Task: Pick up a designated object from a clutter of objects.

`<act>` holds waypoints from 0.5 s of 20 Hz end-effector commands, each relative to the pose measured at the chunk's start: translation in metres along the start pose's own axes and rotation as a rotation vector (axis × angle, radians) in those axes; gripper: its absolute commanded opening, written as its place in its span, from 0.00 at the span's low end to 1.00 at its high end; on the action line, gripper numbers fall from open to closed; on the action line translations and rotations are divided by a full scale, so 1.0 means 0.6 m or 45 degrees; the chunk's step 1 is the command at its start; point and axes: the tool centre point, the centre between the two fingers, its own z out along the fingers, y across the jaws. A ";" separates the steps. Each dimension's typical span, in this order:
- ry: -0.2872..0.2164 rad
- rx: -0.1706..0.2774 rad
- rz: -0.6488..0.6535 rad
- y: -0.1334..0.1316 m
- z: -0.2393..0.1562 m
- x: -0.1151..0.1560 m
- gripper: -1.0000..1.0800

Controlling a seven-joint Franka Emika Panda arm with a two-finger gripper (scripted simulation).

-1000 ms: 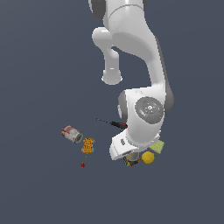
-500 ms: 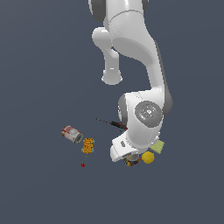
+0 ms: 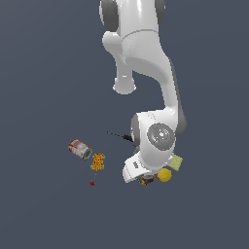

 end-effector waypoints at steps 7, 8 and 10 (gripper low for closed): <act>0.002 -0.001 0.000 0.001 0.002 0.003 0.00; 0.002 -0.001 0.000 0.001 0.002 0.003 0.00; 0.002 -0.001 0.000 0.001 0.002 0.003 0.00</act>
